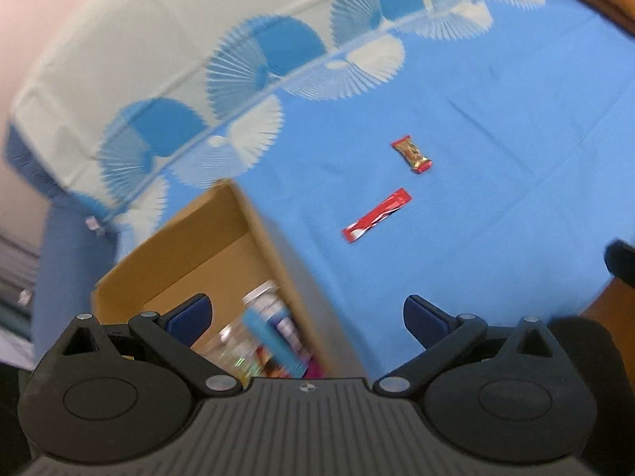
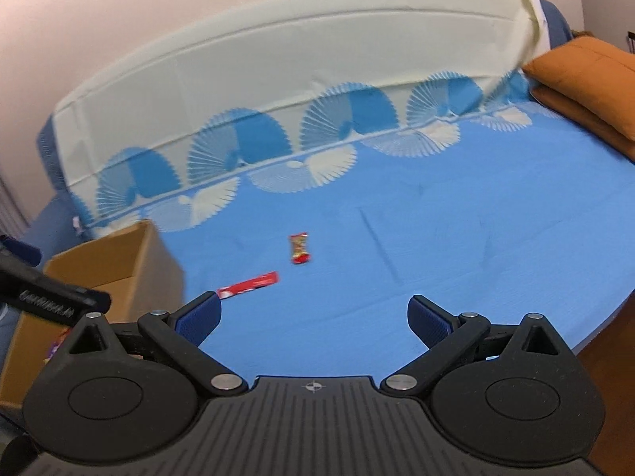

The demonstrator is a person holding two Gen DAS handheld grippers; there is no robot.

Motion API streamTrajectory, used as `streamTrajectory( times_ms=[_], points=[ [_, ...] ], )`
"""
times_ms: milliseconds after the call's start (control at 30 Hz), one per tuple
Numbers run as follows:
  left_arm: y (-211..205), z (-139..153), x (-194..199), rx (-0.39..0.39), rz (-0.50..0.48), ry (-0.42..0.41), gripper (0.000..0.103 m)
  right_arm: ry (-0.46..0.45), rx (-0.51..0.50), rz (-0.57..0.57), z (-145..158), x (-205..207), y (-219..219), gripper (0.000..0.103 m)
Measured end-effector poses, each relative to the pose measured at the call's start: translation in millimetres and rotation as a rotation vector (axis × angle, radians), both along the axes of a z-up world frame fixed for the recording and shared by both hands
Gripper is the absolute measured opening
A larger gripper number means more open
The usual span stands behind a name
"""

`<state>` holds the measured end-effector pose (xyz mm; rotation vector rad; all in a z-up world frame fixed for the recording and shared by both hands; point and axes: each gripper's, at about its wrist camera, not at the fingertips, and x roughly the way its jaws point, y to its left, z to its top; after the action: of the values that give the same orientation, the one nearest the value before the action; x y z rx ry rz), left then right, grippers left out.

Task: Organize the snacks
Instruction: 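Grasp the red stick pack with the left tool while the right tool grasps the red-gold candy bar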

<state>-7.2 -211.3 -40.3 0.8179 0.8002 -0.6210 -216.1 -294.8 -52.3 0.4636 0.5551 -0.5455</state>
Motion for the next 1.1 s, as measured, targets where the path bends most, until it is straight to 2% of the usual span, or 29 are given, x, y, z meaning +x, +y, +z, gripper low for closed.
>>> streamTrajectory(
  times_ms=[167, 300, 433, 567, 700, 800, 833, 933, 1000, 1100],
  points=[
    [-68.6, -54.1, 50.6, 0.108, -0.050, 0.045, 0.103, 0.061, 0.029, -0.019, -29.8, 35.0, -33.9, 0.100],
    [-110.2, -104.9, 97.0, 0.189, -0.029, 0.090, 0.103, 0.115, 0.030, -0.013, -59.8, 78.9, -66.2, 0.100],
    [-131.7, -142.4, 135.7, 0.215, -0.007, 0.167, 0.103, 0.160, 0.043, -0.004, -92.3, 126.6, -100.0, 0.100],
    [-140.5, -163.3, 157.5, 0.224, -0.024, 0.193, 0.103, 0.188, 0.058, 0.035, -124.4, 173.0, -115.9, 0.100],
    [-143.5, -170.4, 177.0, 0.209, -0.052, 0.255, 0.103, 0.208, 0.024, 0.134, -158.3, 218.7, -114.4, 0.100],
    [-140.2, -170.2, 191.5, 0.200, -0.018, 0.215, 0.103, 0.220, -0.005, 0.163, -178.1, 249.1, -114.3, 0.101],
    [-137.4, -170.2, 197.8, 0.183, -0.004, 0.232, 0.103, 0.225, -0.001, 0.162, -183.7, 255.9, -118.2, 0.103],
    [-136.0, -171.0, 208.5, 0.164, 0.048, 0.291, 0.103, 0.234, -0.125, 0.185, -194.6, 275.6, -116.2, 0.103],
    [-138.7, -170.2, 207.4, 0.165, 0.023, 0.276, 0.103, 0.206, -0.136, 0.206, -196.6, 279.1, -119.4, 0.103],
    [-140.8, -167.4, 195.6, 0.164, -0.068, 0.231, 0.100, 0.197, -0.139, 0.227, -197.3, 280.9, -124.9, 0.103]
  ],
)
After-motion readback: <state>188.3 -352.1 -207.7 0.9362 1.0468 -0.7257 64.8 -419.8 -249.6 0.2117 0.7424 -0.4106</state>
